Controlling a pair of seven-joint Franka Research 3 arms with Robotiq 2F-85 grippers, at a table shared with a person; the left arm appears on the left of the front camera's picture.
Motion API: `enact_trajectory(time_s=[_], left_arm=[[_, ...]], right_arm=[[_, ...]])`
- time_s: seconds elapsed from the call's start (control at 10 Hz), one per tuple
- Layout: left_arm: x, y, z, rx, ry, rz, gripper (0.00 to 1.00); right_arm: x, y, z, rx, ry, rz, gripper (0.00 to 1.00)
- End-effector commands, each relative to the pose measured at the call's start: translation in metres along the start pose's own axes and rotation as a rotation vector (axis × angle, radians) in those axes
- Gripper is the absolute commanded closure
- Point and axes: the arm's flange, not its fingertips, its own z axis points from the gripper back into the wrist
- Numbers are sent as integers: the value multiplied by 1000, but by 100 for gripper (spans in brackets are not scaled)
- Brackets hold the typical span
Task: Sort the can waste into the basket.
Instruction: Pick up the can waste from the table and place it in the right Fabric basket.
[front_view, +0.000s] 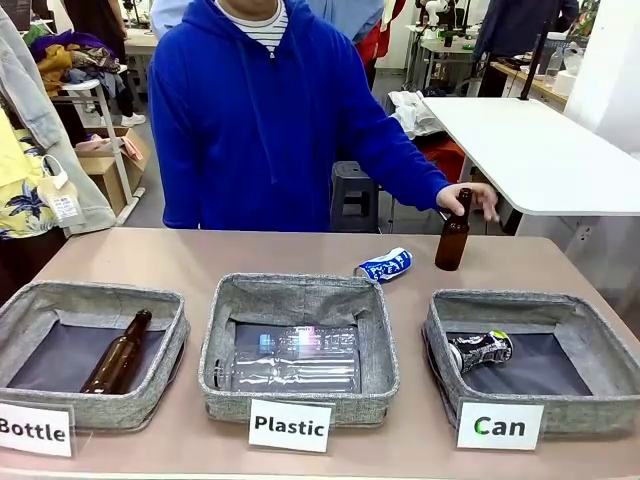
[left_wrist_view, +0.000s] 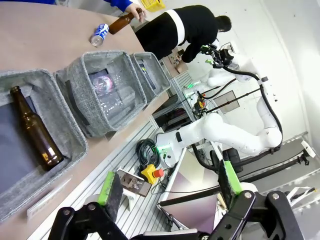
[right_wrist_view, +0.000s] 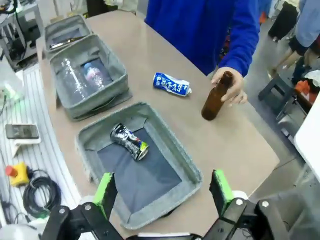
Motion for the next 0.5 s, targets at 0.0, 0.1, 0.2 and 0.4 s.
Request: enact_trajectory(time_s=[0.0, 0.1, 0.2, 0.4], left_arm=[[1, -4, -1, -18, -11, 1, 0], [1, -4, -1, -18, -11, 1, 0], [1, -4, -1, -18, -11, 1, 0], [1, -4, -1, -18, -11, 1, 0]], right_arm=[[18, -4, -13, -12, -25, 3, 0], [21, -4, -18, -11, -12, 19, 0], [34, -5, -32, -11, 44, 84, 0], [76, -21, -84, 64, 197, 263, 0]])
